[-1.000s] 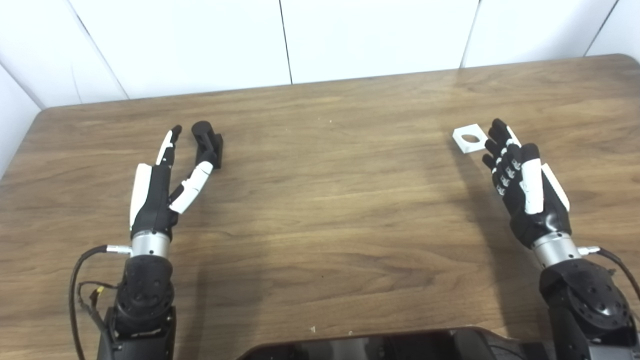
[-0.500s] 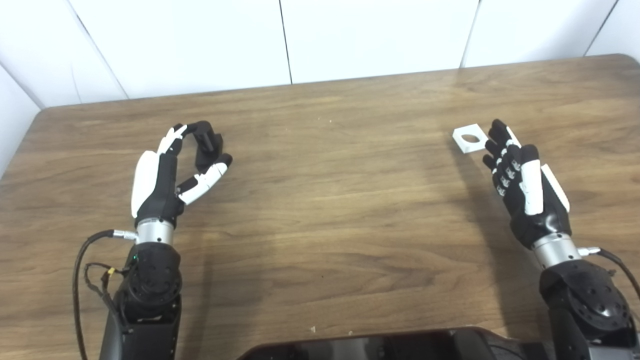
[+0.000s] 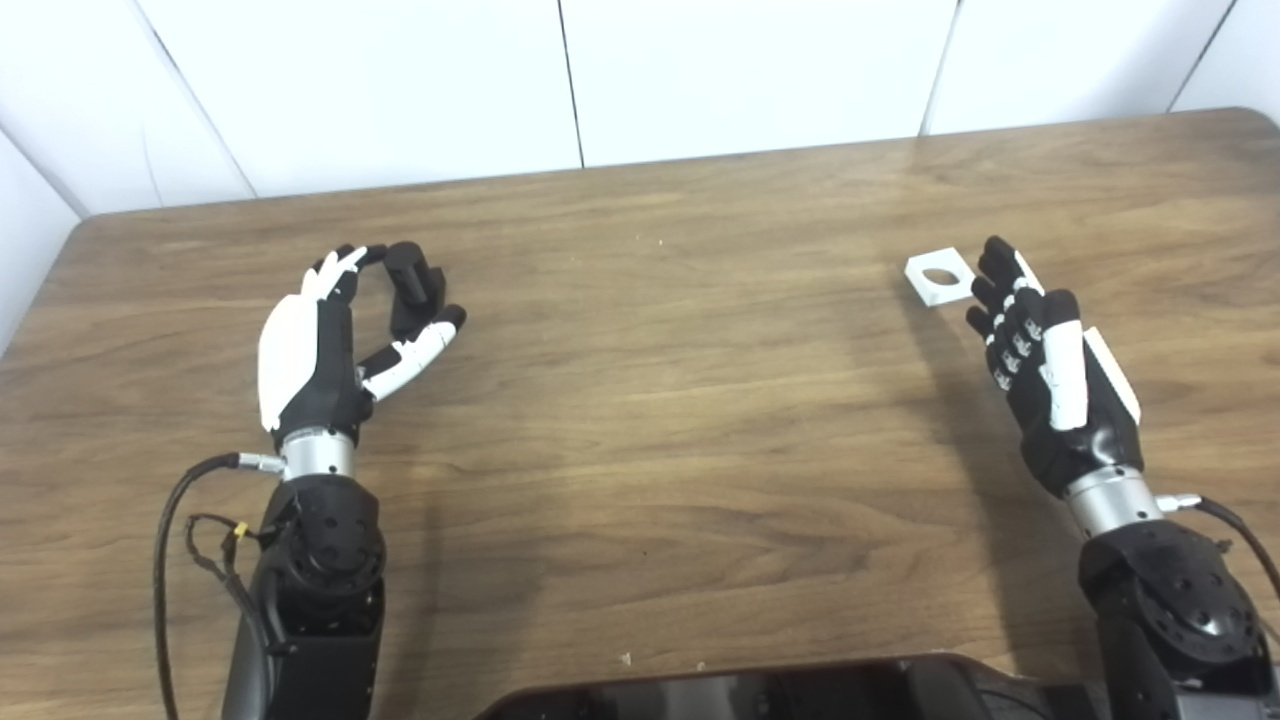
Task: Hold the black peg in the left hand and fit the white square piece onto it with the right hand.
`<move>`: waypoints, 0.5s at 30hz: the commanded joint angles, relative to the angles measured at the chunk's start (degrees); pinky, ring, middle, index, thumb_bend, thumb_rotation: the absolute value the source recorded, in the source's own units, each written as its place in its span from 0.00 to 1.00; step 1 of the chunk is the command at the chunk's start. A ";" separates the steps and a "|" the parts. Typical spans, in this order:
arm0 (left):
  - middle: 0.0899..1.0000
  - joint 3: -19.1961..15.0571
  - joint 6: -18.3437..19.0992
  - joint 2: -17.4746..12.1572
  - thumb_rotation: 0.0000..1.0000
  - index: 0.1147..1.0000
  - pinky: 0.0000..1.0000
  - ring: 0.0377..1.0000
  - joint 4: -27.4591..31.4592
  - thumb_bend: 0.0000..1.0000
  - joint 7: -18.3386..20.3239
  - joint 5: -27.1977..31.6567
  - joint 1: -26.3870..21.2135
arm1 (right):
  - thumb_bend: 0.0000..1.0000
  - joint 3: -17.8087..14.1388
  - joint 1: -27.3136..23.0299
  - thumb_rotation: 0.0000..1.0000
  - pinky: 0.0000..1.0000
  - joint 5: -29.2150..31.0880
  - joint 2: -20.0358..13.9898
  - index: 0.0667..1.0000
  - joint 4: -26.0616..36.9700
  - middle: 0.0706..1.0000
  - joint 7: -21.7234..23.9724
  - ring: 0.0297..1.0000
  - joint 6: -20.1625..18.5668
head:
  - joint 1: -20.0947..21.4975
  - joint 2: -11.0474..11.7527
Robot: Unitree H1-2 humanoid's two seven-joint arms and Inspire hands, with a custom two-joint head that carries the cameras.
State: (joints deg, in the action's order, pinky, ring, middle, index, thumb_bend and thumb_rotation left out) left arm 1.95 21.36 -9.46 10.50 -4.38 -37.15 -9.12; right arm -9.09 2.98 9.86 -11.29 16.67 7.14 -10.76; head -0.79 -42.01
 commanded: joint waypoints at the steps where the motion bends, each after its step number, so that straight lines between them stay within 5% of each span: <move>1: 0.96 -0.12 -2.51 -0.38 0.51 0.85 0.93 1.00 1.73 0.73 -2.44 -0.72 -1.48 | 0.74 0.03 -1.23 1.00 1.00 -0.05 -0.74 0.97 0.66 1.00 0.23 1.00 2.55 | -0.10 -0.02; 15: 0.96 0.23 -2.49 0.17 0.52 0.85 0.91 1.00 0.64 0.75 -6.15 -2.75 -1.49 | 0.73 0.11 -1.45 1.00 1.00 0.76 -1.66 0.97 -0.19 1.00 1.25 1.00 3.09 | -0.56 0.10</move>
State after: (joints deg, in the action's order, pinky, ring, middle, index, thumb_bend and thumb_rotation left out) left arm 2.27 20.79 -8.78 10.30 -8.69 -38.62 -9.08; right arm -8.96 2.98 9.96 -12.03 15.36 7.55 -10.40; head -1.41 -41.84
